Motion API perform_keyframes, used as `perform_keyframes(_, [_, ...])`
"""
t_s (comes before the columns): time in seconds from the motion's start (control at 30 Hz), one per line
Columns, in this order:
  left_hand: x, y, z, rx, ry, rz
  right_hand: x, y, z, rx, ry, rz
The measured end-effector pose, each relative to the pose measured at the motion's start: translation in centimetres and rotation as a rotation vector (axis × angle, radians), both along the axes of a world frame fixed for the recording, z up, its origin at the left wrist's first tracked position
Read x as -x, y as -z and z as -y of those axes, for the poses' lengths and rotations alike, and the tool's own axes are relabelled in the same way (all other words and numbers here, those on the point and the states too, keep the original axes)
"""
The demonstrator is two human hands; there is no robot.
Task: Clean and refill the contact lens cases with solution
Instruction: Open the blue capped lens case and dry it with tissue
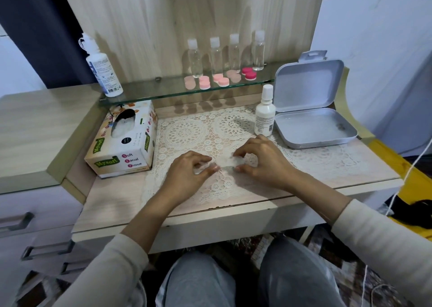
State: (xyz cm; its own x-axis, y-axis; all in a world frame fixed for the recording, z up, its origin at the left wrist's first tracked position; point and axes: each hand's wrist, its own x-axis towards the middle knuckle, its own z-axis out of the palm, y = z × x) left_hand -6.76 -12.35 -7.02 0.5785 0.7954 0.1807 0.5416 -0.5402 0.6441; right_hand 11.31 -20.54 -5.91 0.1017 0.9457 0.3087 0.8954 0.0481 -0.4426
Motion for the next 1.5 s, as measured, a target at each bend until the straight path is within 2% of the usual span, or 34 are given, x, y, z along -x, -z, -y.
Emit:
perform_keyframes(0.3, [-5.9, -1.2, 0.4, -0.086, 0.13, -0.113, -6.0, -3.7, 3.0, -0.088, 0.21, -0.028])
perform_keyframes(0.5, [-9.0, 0.5, 1.5, -0.162, 0.246, -0.236, -11.3, -4.2, 3.2, -0.134, 0.339, 0.113])
perform_keyframes(0.63, [-9.1, 2.1, 1.2, -0.223, 0.245, -0.327, -13.2, -3.9, 2.7, -0.171, 0.343, 0.292])
perform_keyframes(1.0, [-8.9, 2.9, 1.1, -0.22, 0.244, -0.268, -14.6, -2.3, 2.0, -0.3, 0.158, 0.719])
perform_keyframes(1.5, [-8.9, 2.6, 1.3, -0.211, 0.24, -0.263, -15.6, -1.7, 2.4, -0.381, 0.085, 0.877])
